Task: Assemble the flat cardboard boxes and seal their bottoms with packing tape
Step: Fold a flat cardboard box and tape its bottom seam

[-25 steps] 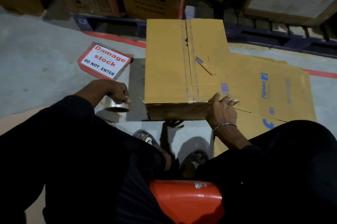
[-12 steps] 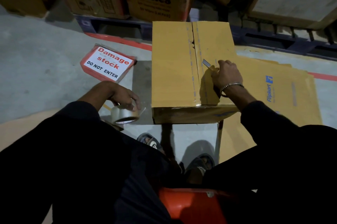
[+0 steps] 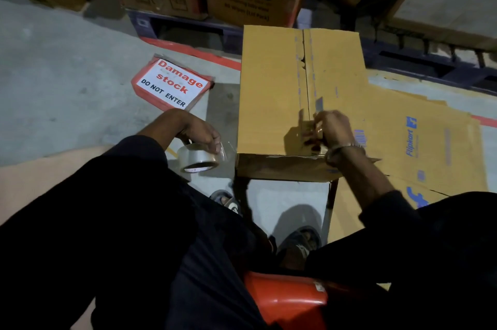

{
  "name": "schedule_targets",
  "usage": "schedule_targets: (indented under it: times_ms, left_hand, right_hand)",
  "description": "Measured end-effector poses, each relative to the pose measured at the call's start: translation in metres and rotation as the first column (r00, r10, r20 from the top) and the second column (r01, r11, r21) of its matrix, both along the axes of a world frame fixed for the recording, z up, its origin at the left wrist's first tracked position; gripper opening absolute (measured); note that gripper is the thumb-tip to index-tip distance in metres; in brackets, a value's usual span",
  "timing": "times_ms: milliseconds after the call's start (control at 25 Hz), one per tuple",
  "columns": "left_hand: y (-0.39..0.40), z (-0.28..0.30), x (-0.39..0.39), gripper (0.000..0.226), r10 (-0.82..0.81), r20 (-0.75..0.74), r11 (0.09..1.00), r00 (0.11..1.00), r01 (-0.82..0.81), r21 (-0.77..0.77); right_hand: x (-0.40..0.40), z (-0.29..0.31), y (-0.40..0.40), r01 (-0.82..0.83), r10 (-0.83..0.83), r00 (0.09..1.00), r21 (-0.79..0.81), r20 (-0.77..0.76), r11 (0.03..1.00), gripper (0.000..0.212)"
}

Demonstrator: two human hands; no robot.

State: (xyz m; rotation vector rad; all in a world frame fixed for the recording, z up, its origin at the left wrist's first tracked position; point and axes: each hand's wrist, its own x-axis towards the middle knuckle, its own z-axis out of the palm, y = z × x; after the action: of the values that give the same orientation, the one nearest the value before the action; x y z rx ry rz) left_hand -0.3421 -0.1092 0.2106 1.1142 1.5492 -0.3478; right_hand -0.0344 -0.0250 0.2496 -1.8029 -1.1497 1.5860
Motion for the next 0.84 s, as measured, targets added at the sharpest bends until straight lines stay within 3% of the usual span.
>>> schedule_targets:
  times_ms: [40,80,240,360,400,480,600,720,840]
  left_hand:
    - [-0.001,-0.001,0.001,0.004,0.003,0.005,1.000,1.000,-0.003,-0.006]
    - [-0.001,-0.001,0.001,0.005,-0.001,0.007,1.000,1.000,0.001,-0.011]
    - [-0.006,0.004,0.002,0.009,-0.016,-0.006,1.000,1.000,0.016,-0.004]
    - [-0.008,0.005,0.002,0.005,-0.005,-0.013,1.000,1.000,0.005,-0.003]
    - [-0.008,0.005,0.002,0.004,0.008,-0.007,1.000,1.000,-0.008,-0.005]
    - [-0.008,0.006,0.003,0.003,0.021,-0.007,1.000,1.000,-0.021,-0.004]
    - [-0.009,0.007,0.004,0.003,0.001,-0.027,1.000,1.000,0.000,0.014]
    - [-0.009,0.009,0.005,0.003,-0.034,-0.032,0.999,0.999,0.034,0.014]
    - [-0.008,0.009,0.005,0.007,-0.048,-0.042,0.999,0.998,0.048,0.003]
  right_hand:
    - [-0.008,0.002,-0.025,0.010,-0.026,0.991,-0.117,-0.132,0.993,0.017]
    - [-0.015,-0.003,-0.047,-0.017,-0.014,0.987,-0.190,-0.162,0.982,0.018]
    - [-0.047,-0.024,-0.115,-0.069,0.019,0.989,-0.333,-0.149,0.940,0.038]
    - [-0.067,-0.025,-0.144,-0.066,-0.009,0.980,-0.361,-0.201,0.930,0.030]
    - [-0.072,-0.025,-0.150,-0.085,0.021,0.979,-0.312,-0.202,0.946,0.025]
    - [-0.079,-0.033,-0.158,-0.174,0.171,0.982,-0.047,-0.075,0.984,0.013]
    - [-0.090,-0.035,-0.166,-0.311,0.265,0.944,0.269,0.195,0.911,0.010]
    - [-0.103,-0.034,-0.170,-0.448,0.308,0.868,0.346,0.389,0.825,0.018]
    - [-0.111,-0.039,-0.173,-0.555,0.351,0.771,0.290,0.532,0.780,0.030]
